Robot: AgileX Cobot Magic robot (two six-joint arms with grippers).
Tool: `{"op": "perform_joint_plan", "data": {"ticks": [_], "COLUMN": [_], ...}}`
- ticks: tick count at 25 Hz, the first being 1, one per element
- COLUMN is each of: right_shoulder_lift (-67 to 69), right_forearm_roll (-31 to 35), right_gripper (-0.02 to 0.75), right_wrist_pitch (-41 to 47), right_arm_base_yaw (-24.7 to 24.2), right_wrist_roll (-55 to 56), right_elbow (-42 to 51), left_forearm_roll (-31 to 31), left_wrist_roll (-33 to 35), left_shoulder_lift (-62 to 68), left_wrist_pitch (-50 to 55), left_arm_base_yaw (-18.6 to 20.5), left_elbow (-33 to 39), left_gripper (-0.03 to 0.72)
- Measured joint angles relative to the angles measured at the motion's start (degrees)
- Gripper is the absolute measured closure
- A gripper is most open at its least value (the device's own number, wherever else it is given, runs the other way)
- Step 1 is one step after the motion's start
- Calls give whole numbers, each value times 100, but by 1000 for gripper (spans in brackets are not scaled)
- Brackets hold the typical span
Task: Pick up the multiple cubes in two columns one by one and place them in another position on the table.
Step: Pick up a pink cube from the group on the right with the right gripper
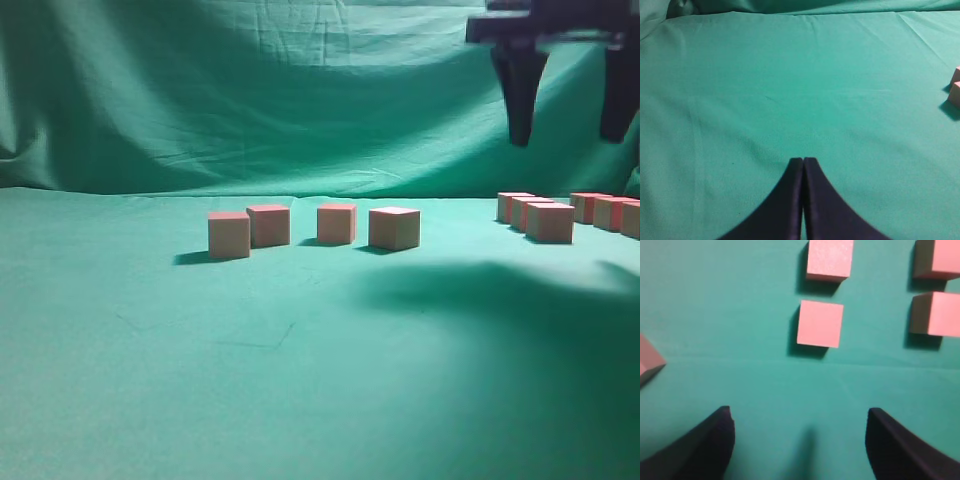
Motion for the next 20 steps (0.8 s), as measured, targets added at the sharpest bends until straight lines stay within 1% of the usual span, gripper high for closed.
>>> {"op": "perform_joint_plan", "data": {"ticks": [7, 15, 20], "right_shoulder_lift": [592, 947, 1048], "right_forearm_roll": [72, 110, -41], "right_gripper": [237, 237, 237], "right_wrist_pitch": [-618, -1257, -1448], "right_arm_base_yaw": [-229, -242, -242], "right_wrist_roll": [259, 273, 277], "right_elbow": [0, 9, 9], "left_forearm_roll": [0, 0, 0], "left_wrist_roll": [0, 0, 0], "left_shoulder_lift": [0, 0, 0], "left_wrist_pitch": [0, 0, 0], "left_arm_base_yaw": [0, 0, 0], "left_elbow": [0, 0, 0], "left_gripper": [688, 688, 688]}}
